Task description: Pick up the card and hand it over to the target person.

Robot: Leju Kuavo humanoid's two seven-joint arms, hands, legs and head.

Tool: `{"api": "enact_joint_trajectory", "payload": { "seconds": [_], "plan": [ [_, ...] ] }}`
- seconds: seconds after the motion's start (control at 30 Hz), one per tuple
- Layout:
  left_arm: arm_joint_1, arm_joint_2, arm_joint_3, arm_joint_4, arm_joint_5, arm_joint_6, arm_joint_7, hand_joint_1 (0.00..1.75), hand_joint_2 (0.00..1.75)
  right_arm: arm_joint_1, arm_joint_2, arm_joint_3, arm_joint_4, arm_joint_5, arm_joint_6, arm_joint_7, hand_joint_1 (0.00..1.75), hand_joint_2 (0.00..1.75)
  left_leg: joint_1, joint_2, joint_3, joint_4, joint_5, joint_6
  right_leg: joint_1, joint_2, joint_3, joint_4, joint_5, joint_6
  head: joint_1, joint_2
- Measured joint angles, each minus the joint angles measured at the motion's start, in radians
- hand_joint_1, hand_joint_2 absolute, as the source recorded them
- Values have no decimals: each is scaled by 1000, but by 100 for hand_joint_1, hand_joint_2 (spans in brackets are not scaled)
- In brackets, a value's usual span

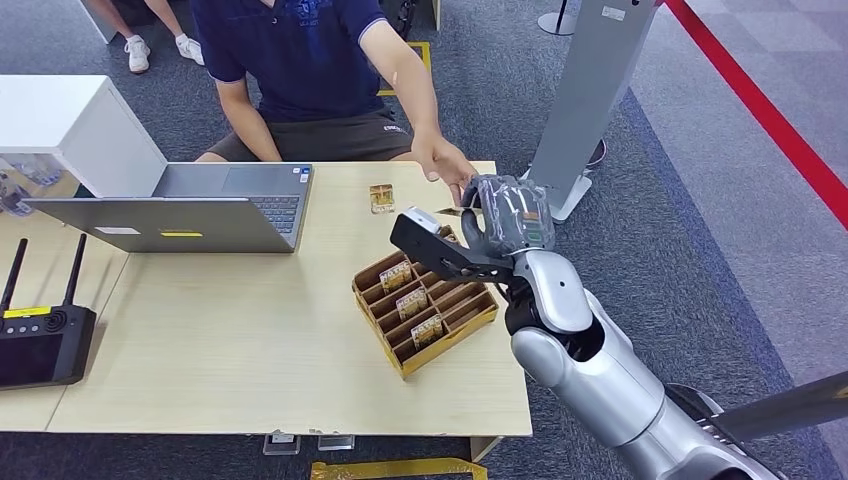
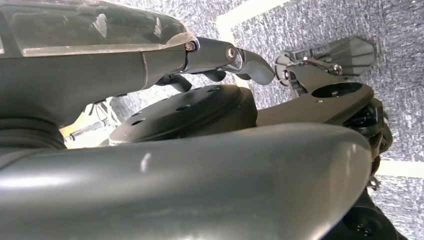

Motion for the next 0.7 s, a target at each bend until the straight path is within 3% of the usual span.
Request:
{"api": "enact_joint_trajectory", "payload": {
  "seconds": [0.3, 0.47, 0.6, 0.7],
  "plan": [
    [6, -5, 7, 5, 17, 4, 10, 0, 0, -88, 131, 50, 278, -36, -66, -74, 152, 175, 0, 0, 0, 0, -1, 0, 0, -1, 0, 1, -1, 0, 0, 0],
    [8, -5, 11, 5, 26, -2, 11, 0, 0, -110, 173, 78, 363, -42, -90, -101, 152, 175, 0, -3, -1, 0, -1, 0, 0, -3, 0, 1, -2, 0, 0, 0],
    [7, -2, -2, 6, 16, -5, 21, 0, 0, -107, 178, 88, 383, -46, -105, -112, 0, 175, 0, -3, -1, 0, 0, 0, 0, -3, 0, 1, -2, 0, 0, 0],
    [7, 1, 2, 4, 20, -3, 8, 0, 0, -103, 170, 87, 375, -49, -111, -109, 0, 175, 0, -4, -2, 1, 0, 1, 0, -5, 0, 1, -2, 0, 0, 0]
  ]
}}
